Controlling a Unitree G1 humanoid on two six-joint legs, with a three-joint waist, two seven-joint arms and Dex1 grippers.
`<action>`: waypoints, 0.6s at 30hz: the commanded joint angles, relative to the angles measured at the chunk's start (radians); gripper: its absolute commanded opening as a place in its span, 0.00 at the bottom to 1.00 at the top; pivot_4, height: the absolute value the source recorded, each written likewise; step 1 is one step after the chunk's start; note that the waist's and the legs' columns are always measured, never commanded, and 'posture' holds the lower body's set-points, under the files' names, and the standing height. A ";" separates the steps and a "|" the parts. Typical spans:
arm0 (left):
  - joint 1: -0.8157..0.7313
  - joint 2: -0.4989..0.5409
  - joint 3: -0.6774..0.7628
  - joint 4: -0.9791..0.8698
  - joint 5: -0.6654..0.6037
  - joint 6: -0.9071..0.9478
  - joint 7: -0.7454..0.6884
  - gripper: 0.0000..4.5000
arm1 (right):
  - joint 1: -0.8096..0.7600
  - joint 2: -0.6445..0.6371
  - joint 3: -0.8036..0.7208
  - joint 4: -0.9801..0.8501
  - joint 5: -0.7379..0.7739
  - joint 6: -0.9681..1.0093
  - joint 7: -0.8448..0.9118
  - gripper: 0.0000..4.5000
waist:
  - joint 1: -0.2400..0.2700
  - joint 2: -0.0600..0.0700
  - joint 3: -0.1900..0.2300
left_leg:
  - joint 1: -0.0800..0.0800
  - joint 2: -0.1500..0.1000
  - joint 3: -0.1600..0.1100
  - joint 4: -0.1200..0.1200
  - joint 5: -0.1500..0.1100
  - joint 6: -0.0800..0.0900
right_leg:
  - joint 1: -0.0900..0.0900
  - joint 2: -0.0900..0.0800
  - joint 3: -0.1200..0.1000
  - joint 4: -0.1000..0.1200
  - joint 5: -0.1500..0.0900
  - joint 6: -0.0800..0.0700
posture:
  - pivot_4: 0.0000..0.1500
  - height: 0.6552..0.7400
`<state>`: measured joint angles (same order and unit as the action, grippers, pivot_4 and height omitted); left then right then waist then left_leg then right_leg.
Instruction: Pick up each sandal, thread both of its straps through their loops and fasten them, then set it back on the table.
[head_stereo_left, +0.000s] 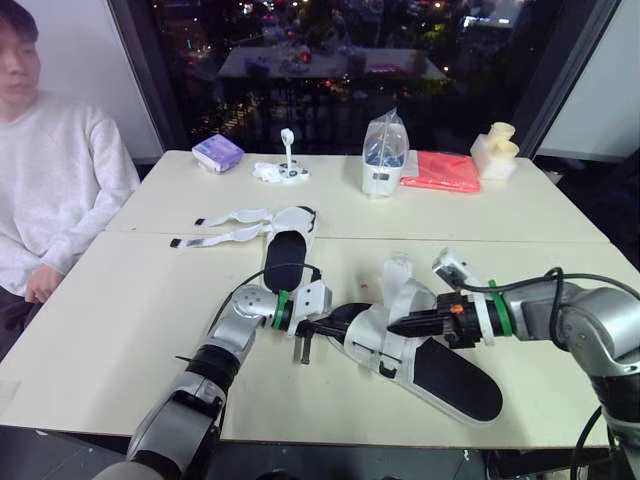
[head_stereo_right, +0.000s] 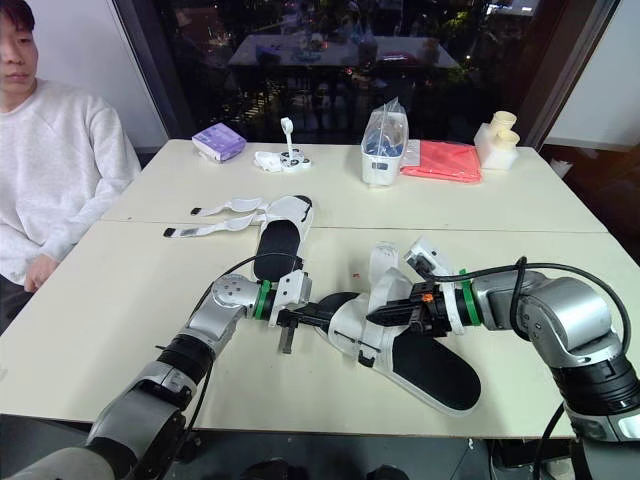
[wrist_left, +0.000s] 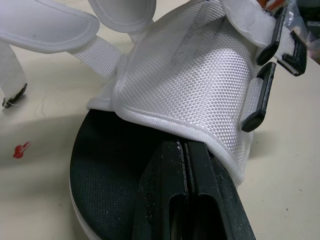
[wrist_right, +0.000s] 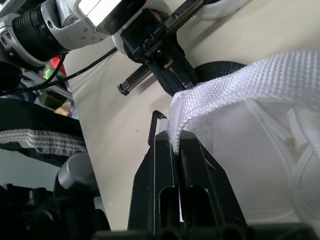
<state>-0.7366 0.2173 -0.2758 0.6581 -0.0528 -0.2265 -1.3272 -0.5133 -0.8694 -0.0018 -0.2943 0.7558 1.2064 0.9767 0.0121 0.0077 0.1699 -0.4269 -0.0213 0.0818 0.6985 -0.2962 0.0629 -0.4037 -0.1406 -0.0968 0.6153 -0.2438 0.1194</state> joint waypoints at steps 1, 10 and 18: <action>0.026 0.007 -0.034 -0.014 0.013 0.000 -0.020 0.00 | 0.005 0.005 -0.055 -0.040 0.039 0.018 -0.029 0.01 | 0.000 0.000 0.000 | 0.000 0.000 0.000 0.000 0.000 0.000 | 0.000 0.000 0.000 0.000 0.000 0.000 | 1.00 1.00; 0.018 0.003 -0.033 -0.011 0.007 0.007 -0.014 0.00 | 0.096 0.000 -0.077 -0.142 0.101 0.051 -0.081 0.01 | 0.002 0.000 0.000 | 0.000 0.000 0.000 0.000 0.000 0.000 | 0.000 0.000 0.000 0.000 0.000 0.000 | 1.00 1.00; 0.022 -0.002 -0.030 -0.020 -0.003 0.026 -0.015 0.00 | 0.164 -0.035 -0.067 -0.216 0.094 0.020 -0.093 0.52 | 0.001 0.000 0.000 | 0.000 0.000 0.000 0.000 0.000 0.000 | 0.001 0.000 0.000 0.000 0.000 0.000 | 1.00 1.00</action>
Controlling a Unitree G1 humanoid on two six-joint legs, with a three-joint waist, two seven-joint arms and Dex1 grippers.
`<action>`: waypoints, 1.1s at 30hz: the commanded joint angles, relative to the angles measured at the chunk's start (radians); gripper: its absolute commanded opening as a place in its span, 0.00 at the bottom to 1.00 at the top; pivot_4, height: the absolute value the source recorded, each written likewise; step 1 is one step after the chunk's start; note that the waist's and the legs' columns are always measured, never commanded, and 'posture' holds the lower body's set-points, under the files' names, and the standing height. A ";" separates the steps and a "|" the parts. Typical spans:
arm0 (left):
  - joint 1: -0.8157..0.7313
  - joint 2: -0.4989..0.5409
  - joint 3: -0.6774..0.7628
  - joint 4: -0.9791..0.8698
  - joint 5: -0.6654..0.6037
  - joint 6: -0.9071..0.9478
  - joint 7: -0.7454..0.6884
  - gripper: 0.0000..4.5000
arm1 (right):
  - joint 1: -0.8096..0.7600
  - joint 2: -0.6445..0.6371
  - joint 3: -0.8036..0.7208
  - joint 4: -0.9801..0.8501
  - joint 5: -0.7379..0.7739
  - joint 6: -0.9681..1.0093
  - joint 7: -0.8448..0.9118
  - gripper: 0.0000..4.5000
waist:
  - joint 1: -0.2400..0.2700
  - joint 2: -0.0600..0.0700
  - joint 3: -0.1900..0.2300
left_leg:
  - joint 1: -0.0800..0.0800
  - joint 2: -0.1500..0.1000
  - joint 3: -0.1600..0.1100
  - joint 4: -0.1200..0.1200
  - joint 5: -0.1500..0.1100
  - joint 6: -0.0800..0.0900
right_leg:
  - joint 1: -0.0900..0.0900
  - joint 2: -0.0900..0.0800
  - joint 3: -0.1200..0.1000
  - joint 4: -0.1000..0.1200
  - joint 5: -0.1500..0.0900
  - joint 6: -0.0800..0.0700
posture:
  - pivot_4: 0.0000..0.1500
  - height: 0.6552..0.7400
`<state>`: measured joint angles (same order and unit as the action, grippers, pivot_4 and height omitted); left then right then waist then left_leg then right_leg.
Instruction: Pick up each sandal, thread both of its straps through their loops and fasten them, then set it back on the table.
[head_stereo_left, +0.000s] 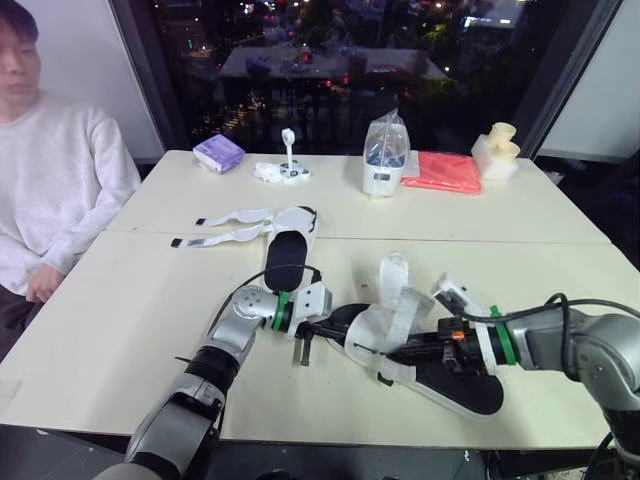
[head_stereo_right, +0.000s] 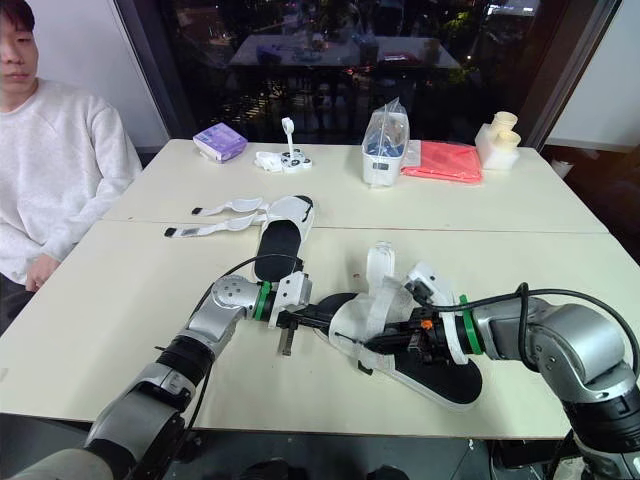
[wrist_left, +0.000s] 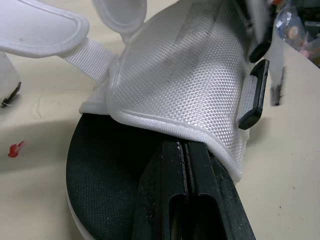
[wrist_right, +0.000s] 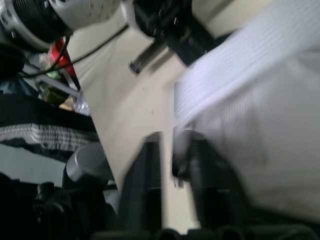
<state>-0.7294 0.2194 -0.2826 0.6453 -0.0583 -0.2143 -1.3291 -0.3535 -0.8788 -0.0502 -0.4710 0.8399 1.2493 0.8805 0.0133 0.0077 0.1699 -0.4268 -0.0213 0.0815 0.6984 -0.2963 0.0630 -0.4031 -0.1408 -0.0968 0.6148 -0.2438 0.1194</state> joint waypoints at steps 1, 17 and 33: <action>0.015 -0.005 -0.023 -0.008 0.002 0.015 -0.013 0.00 | 0.009 -0.034 -0.027 -0.045 0.013 -0.026 0.007 0.63 | 0.000 0.000 0.000 | 0.000 0.000 0.000 0.000 0.000 0.000 | 0.000 0.000 0.000 0.000 0.000 0.000 | 1.00 1.00; 0.027 -0.004 -0.016 -0.026 -0.004 0.034 0.002 0.00 | 0.273 -0.165 -0.211 -0.185 0.000 -0.099 -0.029 0.98 | 0.001 0.000 0.000 | 0.000 0.000 0.000 0.000 0.000 0.001 | 0.001 0.000 0.000 -0.001 0.000 0.000 | 1.00 1.00; 0.143 0.015 -0.020 -0.231 -0.022 0.193 0.099 0.00 | 0.324 -0.098 -0.247 -0.220 0.082 -0.075 -0.120 0.98 | 0.002 0.000 0.000 | 0.001 0.000 -0.001 0.000 0.000 0.001 | 0.002 0.000 0.000 -0.001 0.000 0.000 | 1.00 1.00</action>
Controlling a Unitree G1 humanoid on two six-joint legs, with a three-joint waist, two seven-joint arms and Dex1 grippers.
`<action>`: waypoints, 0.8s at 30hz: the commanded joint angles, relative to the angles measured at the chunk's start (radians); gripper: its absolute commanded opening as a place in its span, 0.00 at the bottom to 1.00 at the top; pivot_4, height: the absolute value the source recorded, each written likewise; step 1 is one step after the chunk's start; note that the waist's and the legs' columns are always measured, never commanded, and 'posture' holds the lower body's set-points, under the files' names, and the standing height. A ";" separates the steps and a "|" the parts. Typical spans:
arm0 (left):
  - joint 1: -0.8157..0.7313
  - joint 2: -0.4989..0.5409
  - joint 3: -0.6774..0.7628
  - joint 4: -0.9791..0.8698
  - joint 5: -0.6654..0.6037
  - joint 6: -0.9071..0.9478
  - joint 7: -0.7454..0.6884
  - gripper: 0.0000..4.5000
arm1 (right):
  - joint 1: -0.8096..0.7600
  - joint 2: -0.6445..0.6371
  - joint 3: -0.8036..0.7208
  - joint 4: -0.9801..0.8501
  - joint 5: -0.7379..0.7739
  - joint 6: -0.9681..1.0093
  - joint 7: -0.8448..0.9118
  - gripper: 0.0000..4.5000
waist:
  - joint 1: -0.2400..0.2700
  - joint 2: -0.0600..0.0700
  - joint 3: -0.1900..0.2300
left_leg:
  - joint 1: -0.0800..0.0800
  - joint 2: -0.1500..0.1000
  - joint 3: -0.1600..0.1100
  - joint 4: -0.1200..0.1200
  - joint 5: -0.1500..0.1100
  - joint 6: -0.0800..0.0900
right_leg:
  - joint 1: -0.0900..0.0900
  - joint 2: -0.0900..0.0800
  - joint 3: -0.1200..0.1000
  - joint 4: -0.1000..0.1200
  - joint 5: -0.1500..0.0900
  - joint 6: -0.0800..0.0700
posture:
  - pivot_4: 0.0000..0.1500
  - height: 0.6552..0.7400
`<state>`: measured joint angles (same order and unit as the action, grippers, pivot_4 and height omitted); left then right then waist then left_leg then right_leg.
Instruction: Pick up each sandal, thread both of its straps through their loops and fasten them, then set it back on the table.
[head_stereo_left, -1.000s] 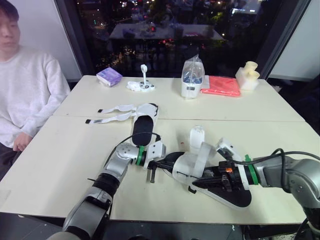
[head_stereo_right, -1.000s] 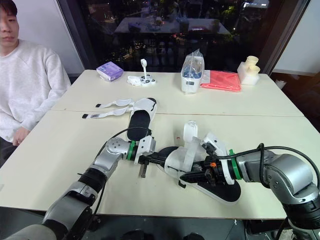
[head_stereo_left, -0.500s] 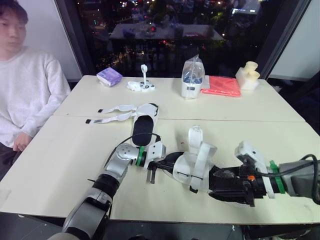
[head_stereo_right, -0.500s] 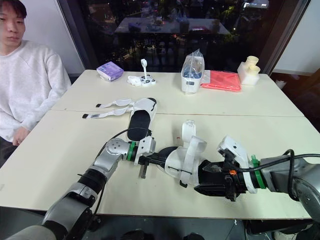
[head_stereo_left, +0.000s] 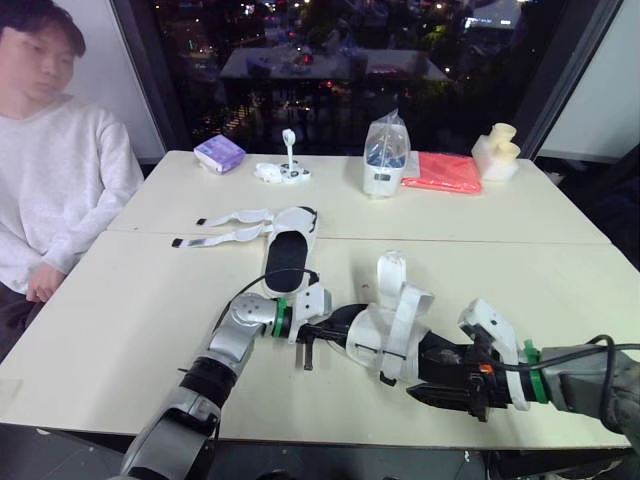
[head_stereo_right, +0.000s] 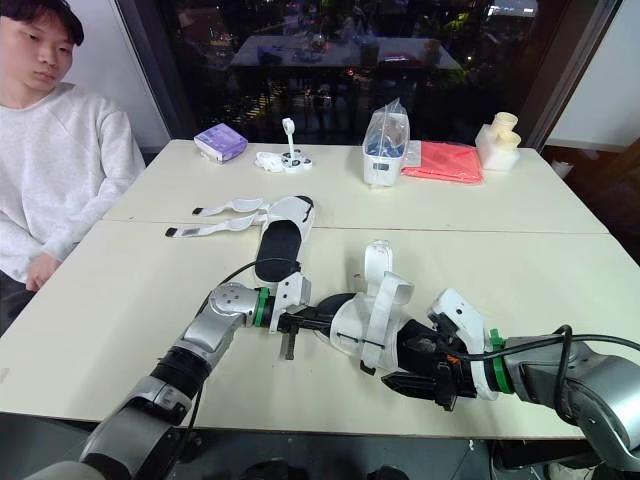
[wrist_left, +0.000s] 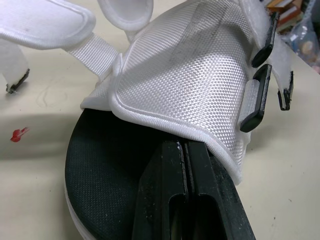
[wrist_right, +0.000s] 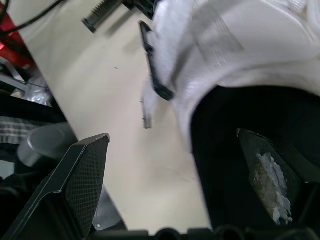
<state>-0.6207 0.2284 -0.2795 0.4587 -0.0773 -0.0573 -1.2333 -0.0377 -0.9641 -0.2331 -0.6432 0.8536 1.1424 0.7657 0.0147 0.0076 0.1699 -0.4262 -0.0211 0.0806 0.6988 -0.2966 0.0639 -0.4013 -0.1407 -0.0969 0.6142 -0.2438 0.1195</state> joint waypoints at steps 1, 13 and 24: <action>0.042 0.009 -0.025 -0.059 -0.004 0.045 0.005 0.00 | 0.010 -0.013 -0.078 -0.054 0.092 0.045 -0.008 0.98 | 0.000 0.000 0.000 | 0.000 0.000 0.000 0.000 0.000 0.000 | 0.000 0.000 0.000 0.000 0.000 0.000 | 1.00 1.00; 0.099 0.038 -0.051 -0.171 -0.013 0.123 0.011 0.00 | 0.069 0.041 -0.073 -0.105 0.250 0.086 -0.121 0.98 | 0.000 0.000 0.000 | 0.001 0.000 -0.001 0.000 0.000 0.000 | 0.001 0.000 0.000 0.000 0.000 0.000 | 1.00 1.00; 0.096 0.037 -0.056 -0.172 -0.015 0.137 0.023 0.00 | -0.019 0.094 0.065 -0.002 0.183 0.037 -0.174 0.98 | 0.000 0.000 0.000 | 0.001 0.000 0.000 0.000 0.000 0.000 | 0.001 0.000 0.000 0.000 0.000 0.000 | 1.00 1.00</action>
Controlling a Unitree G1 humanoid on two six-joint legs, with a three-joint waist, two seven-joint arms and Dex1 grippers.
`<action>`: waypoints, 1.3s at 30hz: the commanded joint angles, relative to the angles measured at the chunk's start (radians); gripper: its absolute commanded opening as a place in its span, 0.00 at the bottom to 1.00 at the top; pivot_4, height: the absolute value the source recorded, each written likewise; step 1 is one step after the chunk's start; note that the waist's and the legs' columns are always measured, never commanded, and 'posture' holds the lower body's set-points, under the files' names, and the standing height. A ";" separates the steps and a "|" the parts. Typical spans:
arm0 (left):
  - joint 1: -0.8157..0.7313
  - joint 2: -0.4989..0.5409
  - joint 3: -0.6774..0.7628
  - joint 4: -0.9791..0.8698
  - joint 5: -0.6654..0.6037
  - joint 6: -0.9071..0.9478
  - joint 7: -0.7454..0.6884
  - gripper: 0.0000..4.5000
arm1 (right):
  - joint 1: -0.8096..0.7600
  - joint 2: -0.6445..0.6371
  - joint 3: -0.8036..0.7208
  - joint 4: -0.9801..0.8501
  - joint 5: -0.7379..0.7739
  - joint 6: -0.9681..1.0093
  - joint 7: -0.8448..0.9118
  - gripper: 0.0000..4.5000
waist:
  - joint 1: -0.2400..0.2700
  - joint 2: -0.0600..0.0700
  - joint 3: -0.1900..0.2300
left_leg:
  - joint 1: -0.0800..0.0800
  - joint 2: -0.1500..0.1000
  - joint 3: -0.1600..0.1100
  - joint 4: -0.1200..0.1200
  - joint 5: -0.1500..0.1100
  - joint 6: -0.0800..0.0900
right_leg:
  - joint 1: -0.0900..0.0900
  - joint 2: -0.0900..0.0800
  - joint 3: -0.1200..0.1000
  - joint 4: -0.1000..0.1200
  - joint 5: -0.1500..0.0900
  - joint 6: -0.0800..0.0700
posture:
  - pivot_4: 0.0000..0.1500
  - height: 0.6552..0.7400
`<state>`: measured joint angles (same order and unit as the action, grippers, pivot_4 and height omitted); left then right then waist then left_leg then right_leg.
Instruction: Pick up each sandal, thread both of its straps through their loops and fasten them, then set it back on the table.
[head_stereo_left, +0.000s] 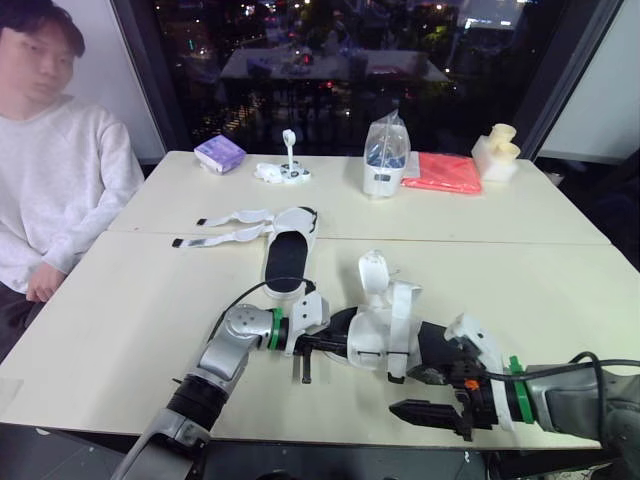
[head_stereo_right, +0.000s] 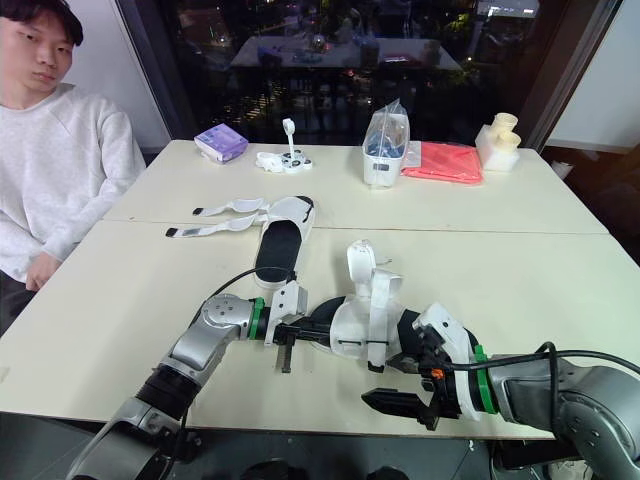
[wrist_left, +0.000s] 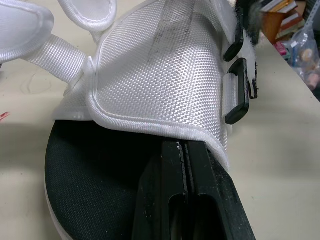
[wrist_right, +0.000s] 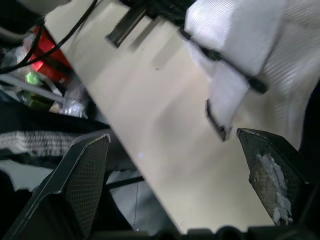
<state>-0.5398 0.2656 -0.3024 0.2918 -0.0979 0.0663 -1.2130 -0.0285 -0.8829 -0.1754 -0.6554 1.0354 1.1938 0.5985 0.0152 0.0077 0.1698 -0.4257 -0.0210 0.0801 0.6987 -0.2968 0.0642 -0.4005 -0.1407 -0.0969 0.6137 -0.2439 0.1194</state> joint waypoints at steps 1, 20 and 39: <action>0.015 -0.001 -0.034 -0.004 0.007 0.013 0.005 0.00 | -0.037 0.018 0.012 0.017 0.004 -0.014 -0.009 0.98 | 0.000 0.000 0.000 | 0.000 0.000 0.000 0.000 0.000 0.000 | 0.000 0.000 0.000 0.000 0.000 0.000 | 1.00 1.00; 0.028 -0.002 -0.047 -0.015 0.009 0.013 0.021 0.00 | -0.070 0.096 0.085 0.102 -0.021 -0.013 -0.026 0.05 | 0.000 0.000 0.000 | 0.000 0.000 0.000 0.000 0.000 0.001 | 0.001 0.000 0.000 0.000 0.000 0.000 | 1.00 1.00; 0.048 -0.009 -0.074 -0.030 0.017 0.025 0.023 0.00 | 0.123 -0.038 0.112 -0.040 0.077 0.081 0.095 0.01 | 0.004 0.001 0.000 | 0.000 0.000 0.000 0.000 -0.002 0.003 | 0.002 -0.001 0.000 -0.001 0.000 0.000 | 1.00 1.00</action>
<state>-0.5225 0.2597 -0.3207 0.2656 -0.0965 0.0787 -1.1775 0.0842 -0.9059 -0.0505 -0.6507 1.0769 1.2693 0.6761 0.0193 0.0083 0.1693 -0.4252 -0.0212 0.0799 0.6990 -0.2986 0.0671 -0.3986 -0.1414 -0.0971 0.6122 -0.2439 0.1194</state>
